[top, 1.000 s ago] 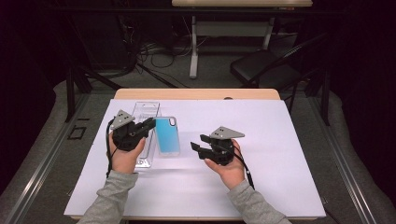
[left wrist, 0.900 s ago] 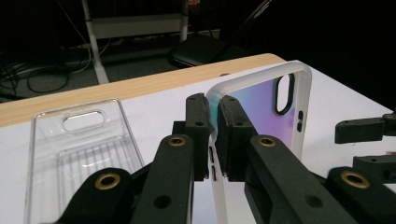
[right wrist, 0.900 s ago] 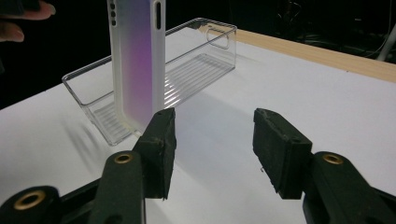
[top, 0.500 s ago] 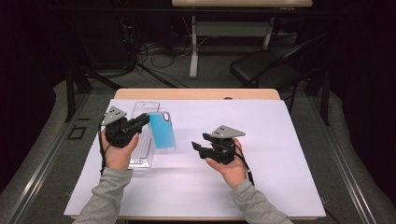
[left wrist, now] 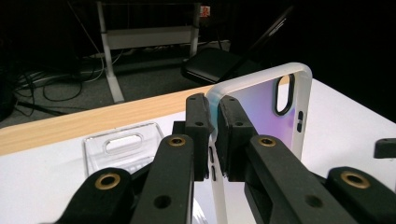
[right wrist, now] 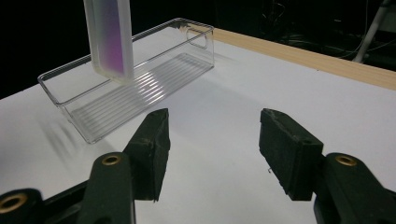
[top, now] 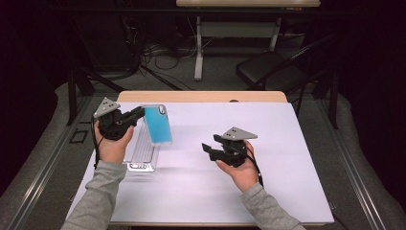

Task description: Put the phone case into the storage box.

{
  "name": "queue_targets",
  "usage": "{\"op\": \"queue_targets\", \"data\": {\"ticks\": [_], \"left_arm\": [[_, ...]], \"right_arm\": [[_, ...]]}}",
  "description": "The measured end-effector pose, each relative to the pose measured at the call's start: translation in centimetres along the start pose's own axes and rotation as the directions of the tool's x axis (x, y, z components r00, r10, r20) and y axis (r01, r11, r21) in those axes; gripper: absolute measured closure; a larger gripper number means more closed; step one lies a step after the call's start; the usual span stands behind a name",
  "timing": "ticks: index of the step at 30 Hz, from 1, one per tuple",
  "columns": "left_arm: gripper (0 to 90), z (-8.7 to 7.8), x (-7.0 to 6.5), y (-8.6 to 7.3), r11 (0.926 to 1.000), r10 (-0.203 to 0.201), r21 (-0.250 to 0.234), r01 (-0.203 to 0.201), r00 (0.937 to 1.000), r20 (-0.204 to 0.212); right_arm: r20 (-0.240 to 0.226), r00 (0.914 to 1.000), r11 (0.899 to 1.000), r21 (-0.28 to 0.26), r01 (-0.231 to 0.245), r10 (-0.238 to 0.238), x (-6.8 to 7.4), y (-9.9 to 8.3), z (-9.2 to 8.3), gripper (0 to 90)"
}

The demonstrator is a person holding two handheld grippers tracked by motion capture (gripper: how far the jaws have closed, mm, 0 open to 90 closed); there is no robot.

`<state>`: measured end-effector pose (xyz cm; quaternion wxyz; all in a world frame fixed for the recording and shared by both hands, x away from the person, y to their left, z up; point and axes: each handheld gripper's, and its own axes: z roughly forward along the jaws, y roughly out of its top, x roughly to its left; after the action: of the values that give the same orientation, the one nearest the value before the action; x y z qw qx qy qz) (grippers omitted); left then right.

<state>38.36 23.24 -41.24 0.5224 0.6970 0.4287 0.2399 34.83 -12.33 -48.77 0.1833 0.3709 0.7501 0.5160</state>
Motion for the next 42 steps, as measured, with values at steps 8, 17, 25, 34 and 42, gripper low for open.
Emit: {"op": "queue_targets", "data": {"ticks": [8,17,25,34,42], "left_arm": [[84.0,0.6,1.4,1.0,0.9998,0.018,0.001,-0.018,0.9998,-0.011],[84.0,1.3,3.0,1.3,1.0000,0.009,-0.004,-0.009,0.9999,-0.015],[84.0,1.9,4.3,1.1,1.0000,-0.002,-0.007,0.002,0.9991,-0.042],[84.0,2.7,5.6,1.2,0.9998,0.016,-0.008,-0.017,0.9976,-0.067],[84.0,3.5,6.3,1.9,0.9985,0.052,-0.015,-0.053,0.9960,-0.072]], "right_arm": [[0.005,0.9999,1.000,-0.011,-0.009,0.009,-0.5,-0.1,-0.5,43.4],[0.034,0.9992,1.000,-0.019,-0.020,0.021,-1.1,-0.1,-1.0,35.2],[0.056,0.9978,0.999,-0.015,-0.035,0.036,-1.7,-0.2,-1.4,29.3],[0.092,0.9953,0.999,-0.019,-0.028,0.030,-2.3,-0.4,-2.1,26.7],[0.115,0.9928,0.999,-0.027,-0.032,0.035,-3.0,-0.9,-3.1,26.6]]}}
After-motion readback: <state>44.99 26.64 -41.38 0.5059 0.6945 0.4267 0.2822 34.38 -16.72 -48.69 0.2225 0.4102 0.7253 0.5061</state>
